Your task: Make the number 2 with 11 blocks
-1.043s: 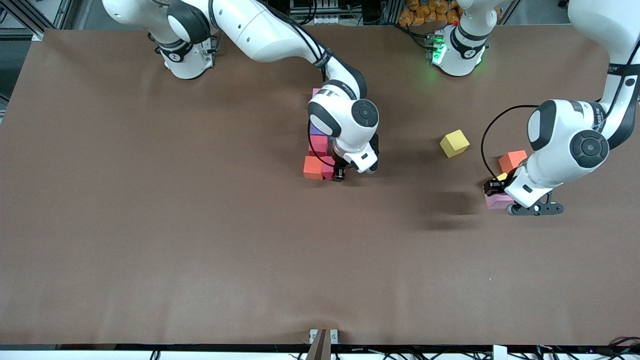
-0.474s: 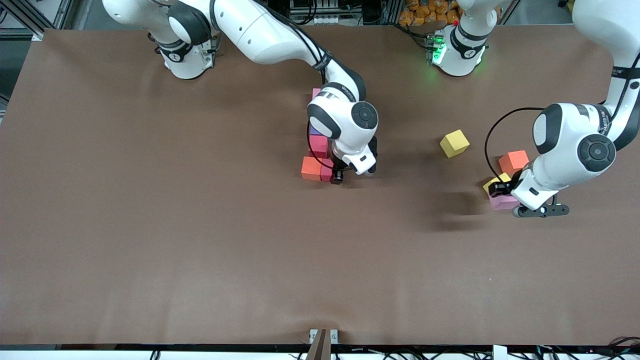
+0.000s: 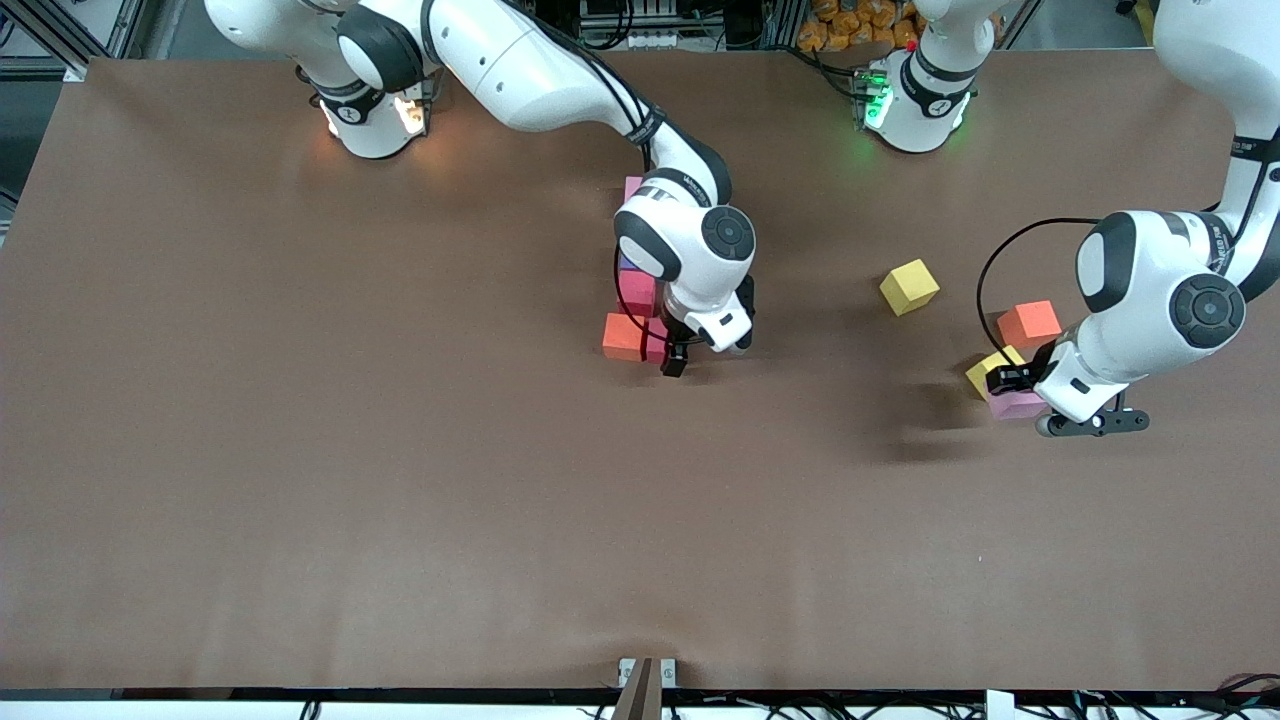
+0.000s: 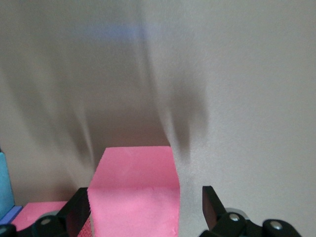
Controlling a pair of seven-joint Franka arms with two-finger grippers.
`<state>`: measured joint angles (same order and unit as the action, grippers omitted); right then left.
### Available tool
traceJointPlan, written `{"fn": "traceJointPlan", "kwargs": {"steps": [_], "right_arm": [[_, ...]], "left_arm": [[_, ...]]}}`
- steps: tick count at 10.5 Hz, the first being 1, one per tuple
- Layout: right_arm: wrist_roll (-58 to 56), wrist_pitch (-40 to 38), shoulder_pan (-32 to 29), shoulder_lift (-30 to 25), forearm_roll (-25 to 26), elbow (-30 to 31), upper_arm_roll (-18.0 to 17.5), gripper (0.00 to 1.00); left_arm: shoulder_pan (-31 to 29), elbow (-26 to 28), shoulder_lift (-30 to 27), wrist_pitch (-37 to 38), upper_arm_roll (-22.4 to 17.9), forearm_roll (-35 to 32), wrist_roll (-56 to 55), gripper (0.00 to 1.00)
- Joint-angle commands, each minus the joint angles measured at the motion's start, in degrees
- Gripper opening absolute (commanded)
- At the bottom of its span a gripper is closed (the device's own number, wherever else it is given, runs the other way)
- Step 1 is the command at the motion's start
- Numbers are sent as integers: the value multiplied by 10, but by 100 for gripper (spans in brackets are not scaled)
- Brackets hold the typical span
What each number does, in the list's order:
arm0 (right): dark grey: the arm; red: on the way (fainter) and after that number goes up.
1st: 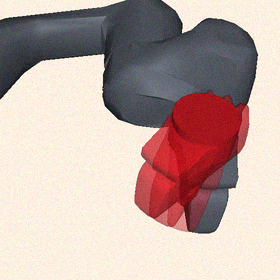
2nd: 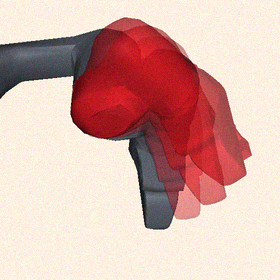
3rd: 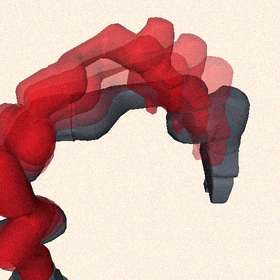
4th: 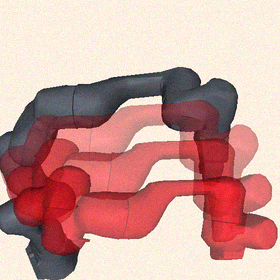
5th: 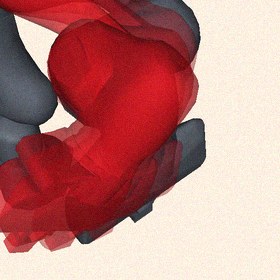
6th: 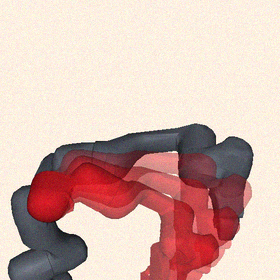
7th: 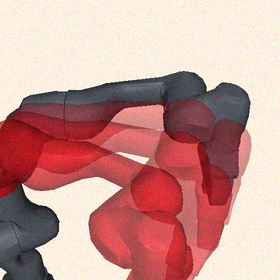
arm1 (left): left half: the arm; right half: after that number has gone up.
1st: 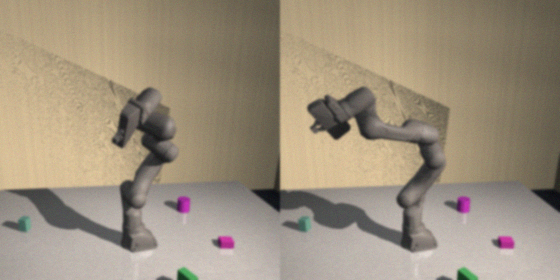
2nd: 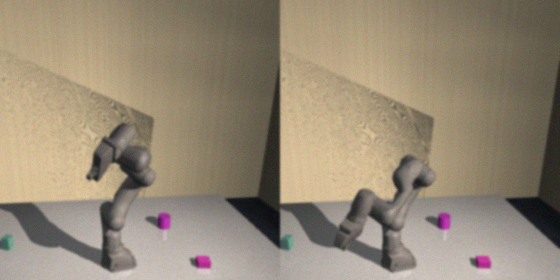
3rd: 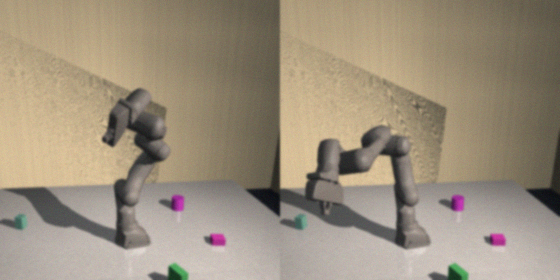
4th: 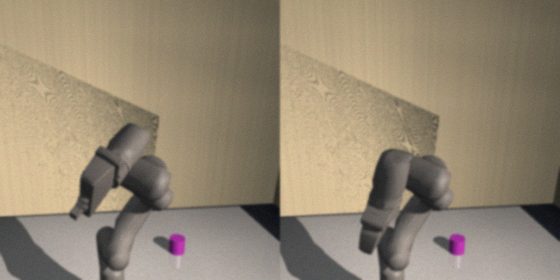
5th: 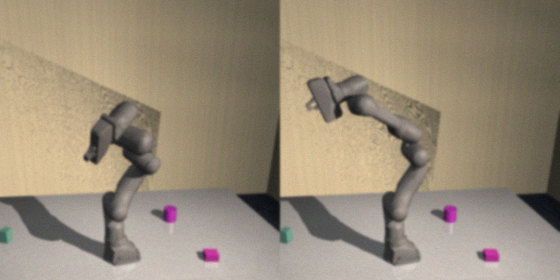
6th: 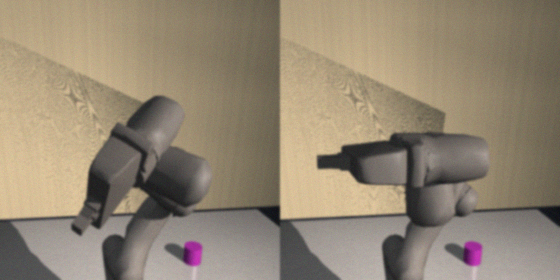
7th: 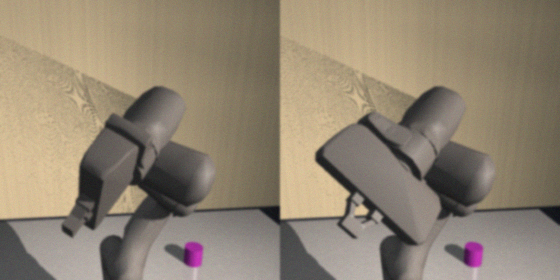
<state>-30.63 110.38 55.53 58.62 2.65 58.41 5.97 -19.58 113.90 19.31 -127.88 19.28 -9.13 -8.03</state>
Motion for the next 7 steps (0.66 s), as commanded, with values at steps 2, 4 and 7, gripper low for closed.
{"fn": "traceJointPlan", "kwargs": {"steps": [2, 4, 7], "right_arm": [[7, -16, 2, -28, 0, -5, -6, 100], [7, -34, -1, -43, 0, -5, -6, 100], [9, -52, -29, -75, 0, -5, -5, 100]], "left_arm": [[-3, -12, 4, 10, 2, 10, 9, 32], [-2, -16, 2, 10, 2, 10, 6, 32], [-3, -18, -3, 15, 3, 10, 5, 31]]}}
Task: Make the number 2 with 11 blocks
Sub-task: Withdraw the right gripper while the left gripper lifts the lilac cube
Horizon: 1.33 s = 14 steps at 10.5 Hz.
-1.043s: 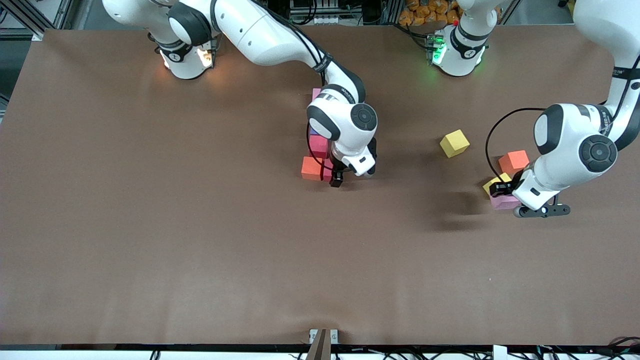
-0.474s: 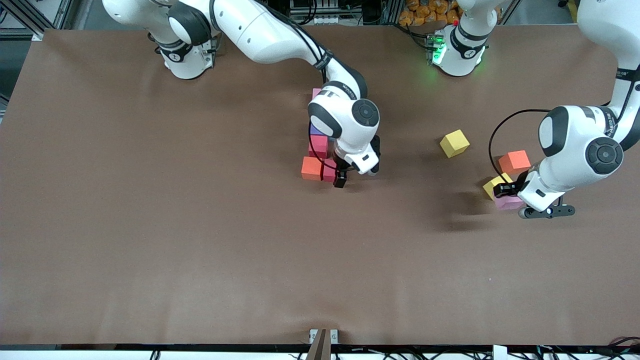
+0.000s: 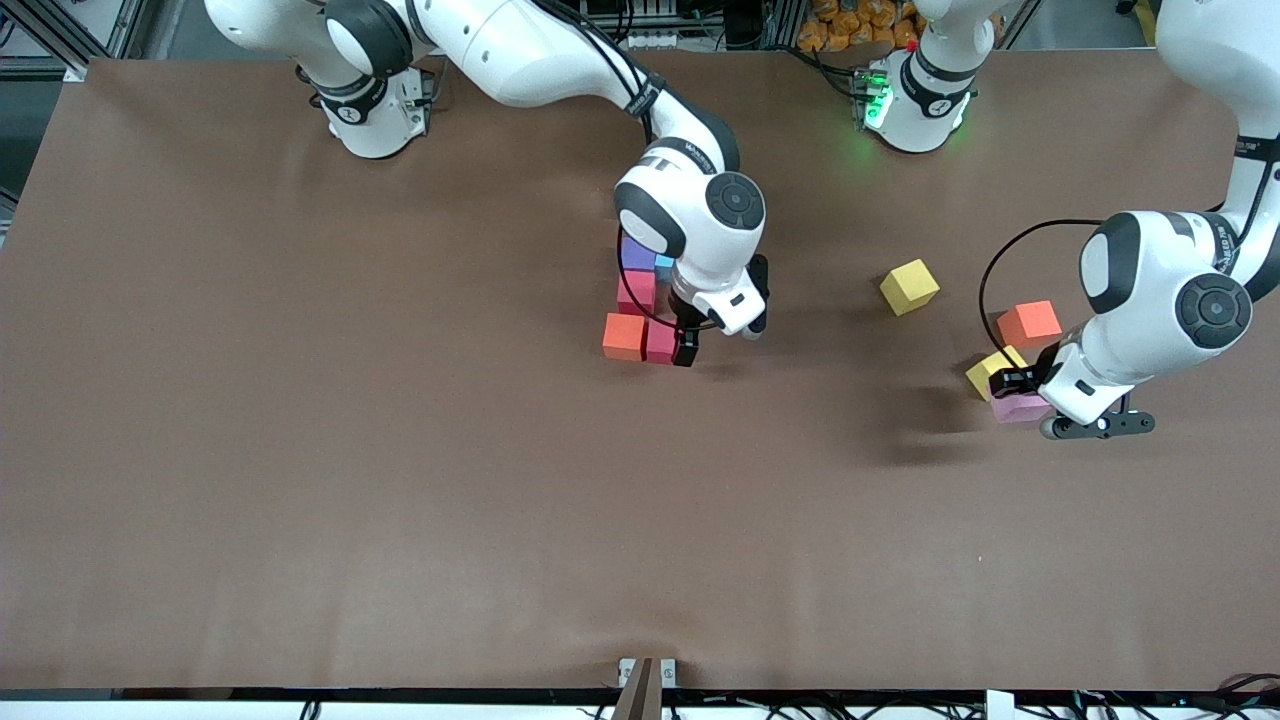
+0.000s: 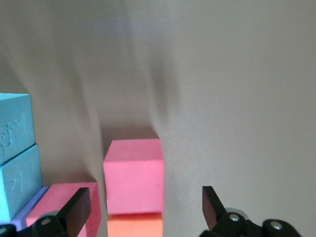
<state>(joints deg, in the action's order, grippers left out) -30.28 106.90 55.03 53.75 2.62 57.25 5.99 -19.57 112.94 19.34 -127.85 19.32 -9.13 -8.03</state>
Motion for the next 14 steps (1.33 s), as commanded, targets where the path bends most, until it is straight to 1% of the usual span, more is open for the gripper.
{"fn": "traceJointPlan", "kwargs": {"steps": [1, 3, 5, 6, 8, 11, 12, 13, 14], "right_arm": [[5, -27, -48, -41, 0, 7, -5, 100], [8, -28, -121, -55, -9, 6, -6, 100], [8, -23, -190, -72, -57, 3, -3, 100], [7, -23, -226, -94, -60, 4, -5, 100], [9, -28, -292, -132, -62, 5, -3, 100], [22, -38, -367, -168, -68, 7, -3, 100], [32, -48, -382, -193, -78, 26, -3, 100], [55, -49, -396, -227, -82, 69, -4, 100], [68, -52, -418, -264, -82, 115, -12, 100]], "left_arm": [[-3, -16, -4, 29, 3, 11, 3, 31], [-3, -31, -3, 50, 3, 22, -8, 31], [-3, -41, -3, 66, 3, 24, -9, 31], [-2, -47, -2, 66, 3, 30, -19, 31], [8, -61, 2, 70, 6, 32, -71, 31], [34, -59, 3, 70, 9, 42, -178, 31], [36, -56, 3, 70, 12, 42, -212, 31], [39, -56, 3, 71, 23, 42, -251, 30], [48, -56, 3, 75, 34, 42, -301, 30]]}}
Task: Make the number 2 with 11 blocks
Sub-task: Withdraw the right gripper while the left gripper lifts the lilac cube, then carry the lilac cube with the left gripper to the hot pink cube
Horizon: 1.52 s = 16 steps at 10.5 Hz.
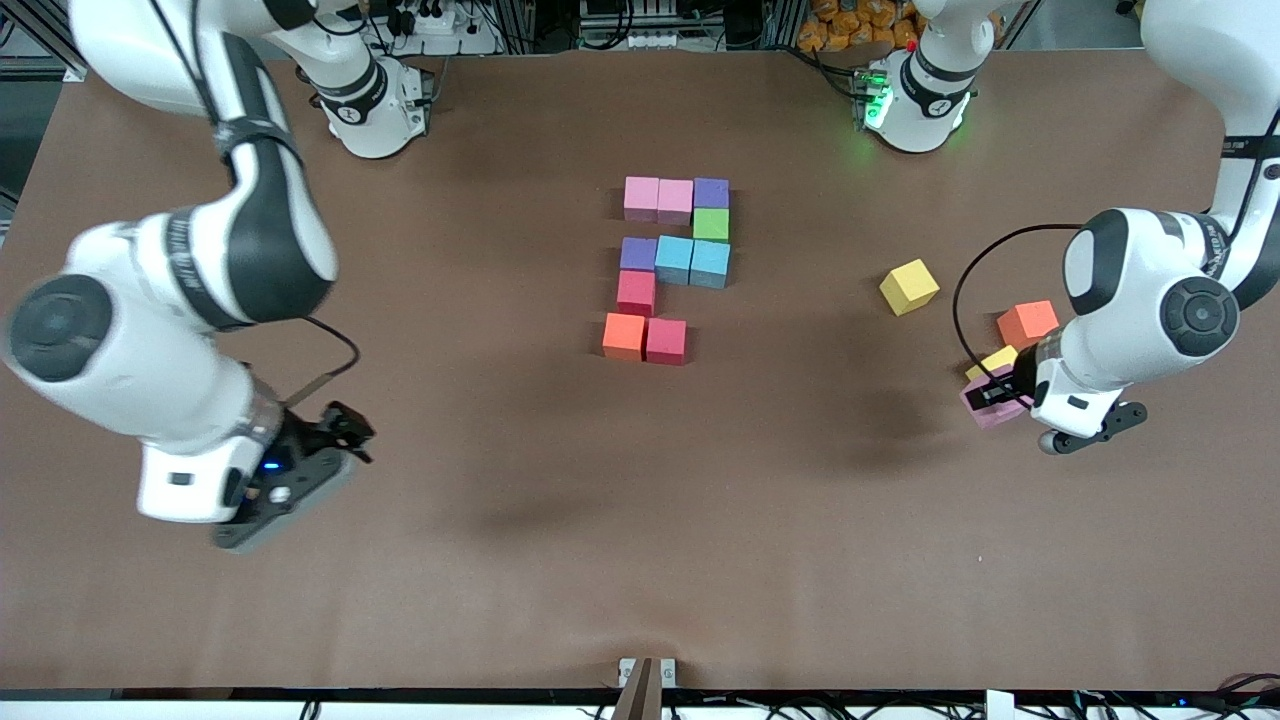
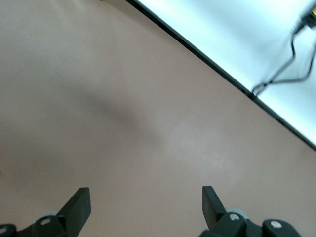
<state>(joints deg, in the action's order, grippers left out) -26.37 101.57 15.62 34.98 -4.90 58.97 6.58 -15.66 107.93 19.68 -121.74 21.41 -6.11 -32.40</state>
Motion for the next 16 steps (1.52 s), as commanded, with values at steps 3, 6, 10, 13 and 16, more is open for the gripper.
{"fn": "traceJointPlan", "kwargs": {"steps": [3, 6, 10, 13, 16], "right_arm": [[47, 2, -67, -203, -5, 237, -39, 100], [68, -42, -97, -271, -4, 282, -39, 100], [98, -87, -127, -321, 1, 279, -33, 100], [120, -89, -149, -338, 2, 272, -33, 100], [131, -135, -169, -344, 2, 251, -33, 100]], "left_arm": [[76, -5, 9, 14, 17, 11, -225, 30], [125, -10, 23, 5, 17, 11, -345, 30], [175, -10, 48, -7, 17, 9, -541, 30], [197, 15, 50, -61, 17, 11, -670, 31], [222, 47, 49, -139, 17, 9, -795, 31]]}}
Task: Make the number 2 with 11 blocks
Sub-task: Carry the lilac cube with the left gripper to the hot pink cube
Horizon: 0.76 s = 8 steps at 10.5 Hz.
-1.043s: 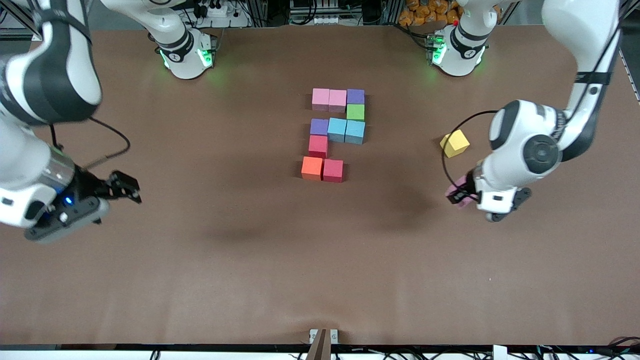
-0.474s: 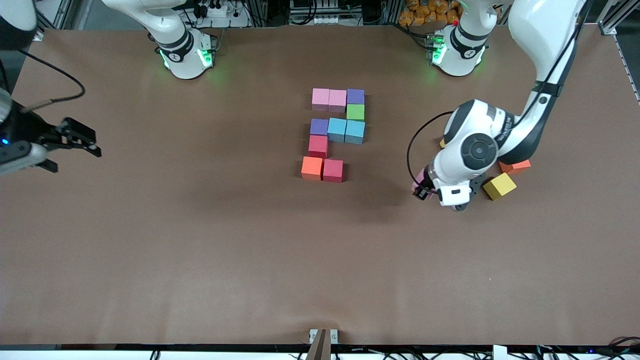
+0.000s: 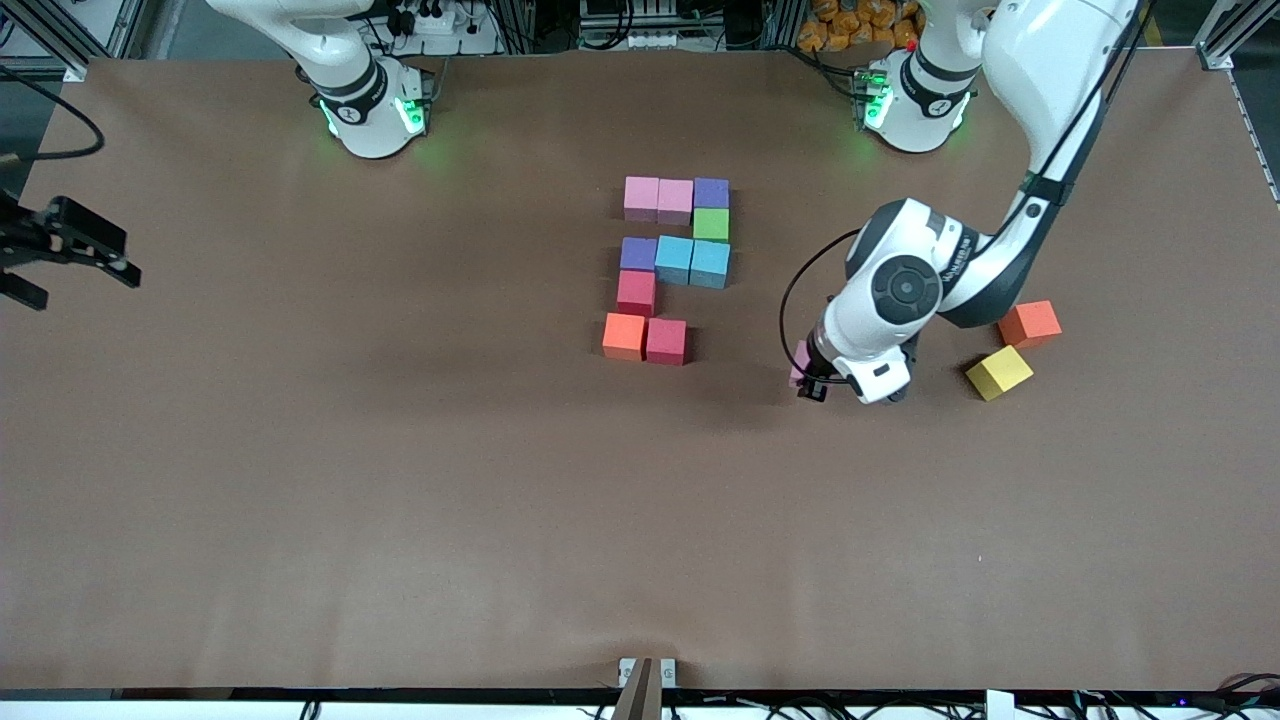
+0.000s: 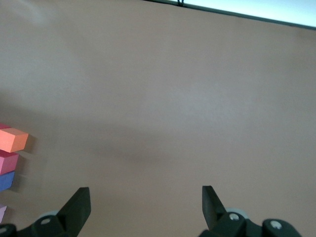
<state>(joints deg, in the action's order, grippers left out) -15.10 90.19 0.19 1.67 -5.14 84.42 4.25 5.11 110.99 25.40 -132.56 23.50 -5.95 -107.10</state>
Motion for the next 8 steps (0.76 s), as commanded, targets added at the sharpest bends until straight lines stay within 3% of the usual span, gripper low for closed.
{"fn": "traceJointPlan", "kwargs": {"steps": [1, 8], "right_arm": [[30, -36, -15, -20, 5, -3, -9, 100], [81, -34, -12, -7, 35, -4, -10, 100]], "left_arm": [[20, 22, -7, -54, -4, 8, -74, 31], [93, -6, 52, -104, -7, 1, -172, 31]]}}
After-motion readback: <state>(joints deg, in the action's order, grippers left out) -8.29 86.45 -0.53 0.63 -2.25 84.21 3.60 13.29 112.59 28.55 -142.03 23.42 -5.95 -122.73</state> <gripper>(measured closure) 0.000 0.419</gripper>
